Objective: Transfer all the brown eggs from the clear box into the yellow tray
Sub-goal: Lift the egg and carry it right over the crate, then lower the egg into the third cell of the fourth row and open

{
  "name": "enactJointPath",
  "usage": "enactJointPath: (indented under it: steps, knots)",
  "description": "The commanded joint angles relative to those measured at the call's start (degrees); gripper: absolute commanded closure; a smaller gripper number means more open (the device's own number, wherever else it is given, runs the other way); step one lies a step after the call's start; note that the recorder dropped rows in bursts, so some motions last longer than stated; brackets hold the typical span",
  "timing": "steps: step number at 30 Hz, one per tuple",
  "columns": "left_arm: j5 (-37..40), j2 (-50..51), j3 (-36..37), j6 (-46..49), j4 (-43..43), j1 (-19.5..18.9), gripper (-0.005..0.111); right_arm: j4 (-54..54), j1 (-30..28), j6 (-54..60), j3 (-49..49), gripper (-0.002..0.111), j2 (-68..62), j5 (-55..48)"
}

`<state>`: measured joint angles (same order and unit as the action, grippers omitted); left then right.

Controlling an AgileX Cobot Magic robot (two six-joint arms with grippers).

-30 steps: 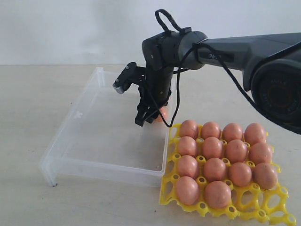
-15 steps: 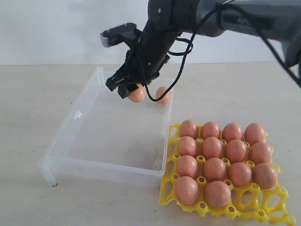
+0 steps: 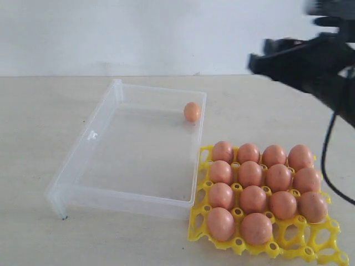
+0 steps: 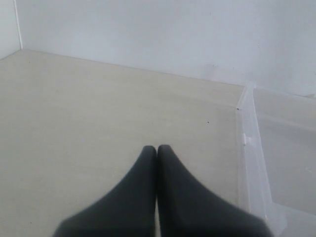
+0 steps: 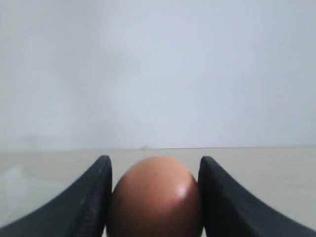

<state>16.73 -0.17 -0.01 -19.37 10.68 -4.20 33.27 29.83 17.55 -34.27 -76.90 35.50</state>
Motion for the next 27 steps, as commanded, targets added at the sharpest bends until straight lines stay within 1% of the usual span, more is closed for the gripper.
enactJointPath:
  steps: [1,3,4,5,6,7,8,9,10,11,12,13,16,18,20,22,23,27]
  knots:
    - [0.0,0.2,0.0,-0.4,-0.4,0.3,0.111,5.4,-13.3,-13.8,3.8,0.109,1.1,1.7]
    - [0.0,0.2,0.0,-0.4,-0.4,0.3,0.111,-13.7,-21.8,-30.1,3.2,0.109,-0.3,-3.3]
    - [0.0,0.2,0.0,-0.4,-0.4,0.3,0.111,-34.1,-27.2,-45.1,2.5,0.109,-1.5,-3.3]
    - [0.0,0.2,0.0,-0.4,-0.4,0.3,0.111,-49.3,-30.8,-55.9,2.0,0.109,-2.4,-1.0]
    - [0.0,0.2,0.0,-0.4,-0.4,0.3,0.111,-67.6,-35.3,-66.5,1.4,0.109,-3.6,3.3]
    - [0.0,0.2,0.0,-0.4,-0.4,0.3,0.111,-83.1,-39.7,-79.7,0.1,0.109,-5.0,11.9]
    - [0.0,0.2,0.0,-0.4,-0.4,0.3,0.111,-95.2,-43.4,-86.1,-0.8,0.109,-6.4,18.0]
    - [0.0,0.2,0.0,-0.4,-0.4,0.3,0.111,-109.8,-48.2,-93.0,-1.9,0.109,-8.5,30.6]
    - [0.0,0.2,0.0,-0.4,-0.4,0.3,0.111,-113.0,-49.3,-93.1,-1.6,0.109,-8.9,34.0]
    - [0.0,0.2,0.0,-0.4,-0.4,0.3,0.111,-118.7,-50.3,-92.7,0.1,0.109,-8.7,34.5]
    - [0.0,0.2,0.0,-0.4,-0.4,0.3,0.111,-120.3,-50.3,-92.7,1.3,0.109,-8.3,34.5]
    - [0.0,0.2,0.0,-0.4,-0.4,0.3,0.111,-122.6,-49.7,-91.7,4.8,0.109,-6.9,34.5]
    - [0.0,0.2,0.0,-0.4,-0.4,0.3,0.111,-121.7,-47.1,-90.4,11.4,0.109,-3.7,32.1]
    - [0.0,0.2,0.0,-0.4,-0.4,0.3,0.111,-121.6,-43.0,-88.9,17.6,0.109,-2.3,23.4]
    - [0.0,0.2,0.0,-0.4,-0.4,0.3,0.111,-118.9,-38.6,-84.9,20.7,0.109,-2.1,17.4]
    - [0.0,0.2,0.0,-0.4,-0.4,0.3,0.111,-114.0,-35.5,-79.5,22.4,0.109,-2.1,12.7]
    - [0.0,0.2,0.0,-0.4,-0.4,0.3,0.111,-112.2,-34.9,-78.0,22.6,0.109,-2.1,11.8]
    - [0.0,0.2,0.0,-0.4,-0.4,0.3,0.111,-110.0,-34.6,-75.4,22.8,0.109,-2.1,11.4]
